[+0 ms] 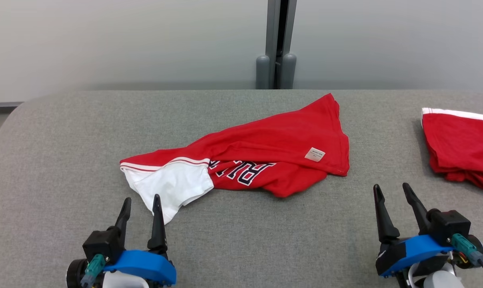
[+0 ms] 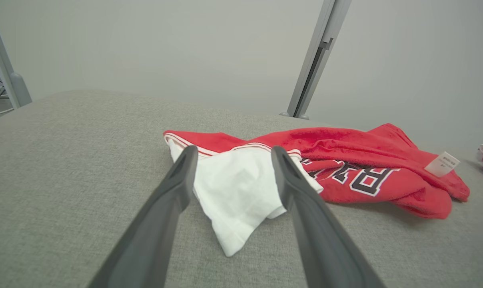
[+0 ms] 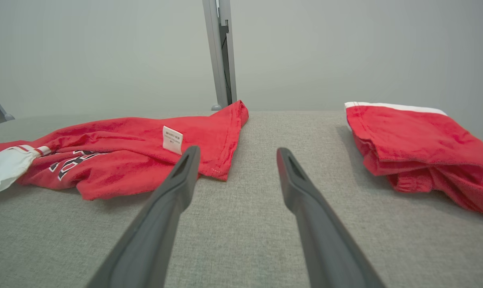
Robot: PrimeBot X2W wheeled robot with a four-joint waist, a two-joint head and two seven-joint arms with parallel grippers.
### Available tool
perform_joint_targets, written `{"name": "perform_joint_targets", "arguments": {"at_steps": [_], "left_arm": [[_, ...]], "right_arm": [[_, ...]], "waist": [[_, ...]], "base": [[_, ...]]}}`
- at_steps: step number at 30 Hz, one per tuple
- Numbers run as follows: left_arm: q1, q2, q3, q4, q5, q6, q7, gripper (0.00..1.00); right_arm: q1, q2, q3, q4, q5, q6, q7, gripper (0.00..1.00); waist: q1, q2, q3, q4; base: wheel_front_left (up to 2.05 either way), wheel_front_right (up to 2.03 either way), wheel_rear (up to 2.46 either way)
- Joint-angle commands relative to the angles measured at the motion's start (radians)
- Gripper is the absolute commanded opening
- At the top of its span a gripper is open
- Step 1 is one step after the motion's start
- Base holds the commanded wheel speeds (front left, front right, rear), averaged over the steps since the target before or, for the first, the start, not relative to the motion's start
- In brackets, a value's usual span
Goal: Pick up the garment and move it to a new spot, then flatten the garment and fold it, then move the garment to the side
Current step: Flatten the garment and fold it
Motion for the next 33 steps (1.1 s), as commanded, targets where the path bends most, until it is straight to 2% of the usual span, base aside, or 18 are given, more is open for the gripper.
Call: {"name": "perform_joint_targets", "arguments": {"at_steps": [1,10,23,28,33], "left_arm": [[0.021,-0.004,0.001,-0.015,0.009,0.002,-0.005,1.00],[0.104,0.001,0.013,-0.059,0.023,0.017,-0.005,1.00],[0.101,0.007,0.008,-0.071,0.020,0.026,-0.004,1.00],[0.062,0.018,-0.006,-0.017,0.019,0.019,0.053,1.00],[0.003,0.021,-0.001,0.097,-0.010,0.006,0.119,1.00]], "right_arm": [[0.020,-0.003,0.006,0.002,0.008,0.000,-0.009,1.00],[0.052,-0.003,0.024,0.013,0.031,0.000,-0.014,1.00],[0.036,-0.003,0.043,0.007,0.039,0.000,-0.017,1.00],[0.019,-0.003,0.048,0.005,0.042,0.000,-0.019,1.00],[-0.001,-0.003,0.058,0.008,0.047,0.000,-0.025,1.00]], "waist": [[0.0001,0.0000,-0.014,-0.004],[0.0001,0.0000,-0.040,-0.012],[0.0001,0.0000,-0.025,-0.019],[0.0001,0.0000,-0.004,-0.031],[0.0001,0.0000,0.027,-0.051]], "base": [[0.00,0.00,0.00],[0.00,0.00,0.00],[0.00,0.00,0.00],[0.00,0.00,0.00],[0.00,0.00,0.00]]}}
